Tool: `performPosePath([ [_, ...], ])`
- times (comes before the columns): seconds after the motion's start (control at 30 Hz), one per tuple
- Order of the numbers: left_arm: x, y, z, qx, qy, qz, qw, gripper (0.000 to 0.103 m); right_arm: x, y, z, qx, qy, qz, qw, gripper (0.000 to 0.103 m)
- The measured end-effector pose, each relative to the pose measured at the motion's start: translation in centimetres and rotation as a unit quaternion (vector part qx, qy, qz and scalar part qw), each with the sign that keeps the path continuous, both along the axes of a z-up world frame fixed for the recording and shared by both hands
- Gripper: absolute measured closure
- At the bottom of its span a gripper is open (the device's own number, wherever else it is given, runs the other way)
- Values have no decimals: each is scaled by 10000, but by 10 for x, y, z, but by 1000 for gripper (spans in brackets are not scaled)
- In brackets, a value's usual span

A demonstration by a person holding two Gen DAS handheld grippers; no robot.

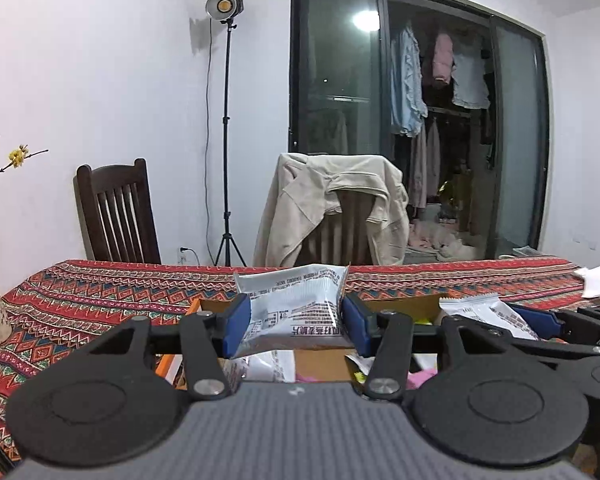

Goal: Organize snacks
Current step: 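Open both tools to drop the wrappers into the box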

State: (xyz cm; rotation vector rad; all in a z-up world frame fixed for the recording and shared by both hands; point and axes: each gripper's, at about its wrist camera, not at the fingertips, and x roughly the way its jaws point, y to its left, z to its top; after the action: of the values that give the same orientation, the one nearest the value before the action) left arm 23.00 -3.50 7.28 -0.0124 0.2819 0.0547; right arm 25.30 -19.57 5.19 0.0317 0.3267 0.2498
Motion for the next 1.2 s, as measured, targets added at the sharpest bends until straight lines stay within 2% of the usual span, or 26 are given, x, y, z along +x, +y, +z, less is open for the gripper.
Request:
performPosePath([
  [0.27, 13, 7, -18, 47, 46, -134, 9999, 51, 21, -4, -26, 14, 224, 66, 9997, 55],
  [0.33, 13, 9, -21, 41, 50, -136, 9999, 44, 22, -5, -28, 4, 274, 61, 9996, 53],
  [0.37, 12, 9, -21, 26, 39, -109, 9999, 34, 23, -6, -29, -2, 296, 31, 9996, 51],
  [0.4, 11, 11, -22, 10, 12, -82, 10000, 30, 23, -7, -29, 16, 314, 18, 9995, 47],
  [0.43, 10, 12, -22, -5, -18, -70, 10000, 30, 22, -8, -30, 42, 325, 3, 9995, 32],
  [0.47, 8, 13, -21, -34, -39, -84, 10000, 23, 20, -9, -30, 65, 297, -55, 9995, 16],
  [0.5, 7, 14, -21, -93, -72, -79, 9999, 10, 19, -10, -30, 77, 258, -107, 9996, 10],
  [0.53, 5, 16, -21, -170, -125, -42, 9998, 1, 18, -12, -30, 95, 234, -132, 9996, 4],
  [0.57, 3, 19, -21, -244, -209, 28, 9995, 0, 18, -13, -31, 120, 239, -132, 9996, 1],
  [0.7, 0, 26, -18, -382, -256, 77, 9989, 0, 19, -12, -32, 87, 307, -143, 9994, 0],
  [1.03, -5, 20, -10, -315, -323, 114, 9989, 0, 11, -12, -27, 84, 250, -154, 9995, 0],
  [1.2, -10, 20, 3, -358, -296, 212, 9987, 0, 5, -10, -17, 55, 210, -163, 9996, 0],
])
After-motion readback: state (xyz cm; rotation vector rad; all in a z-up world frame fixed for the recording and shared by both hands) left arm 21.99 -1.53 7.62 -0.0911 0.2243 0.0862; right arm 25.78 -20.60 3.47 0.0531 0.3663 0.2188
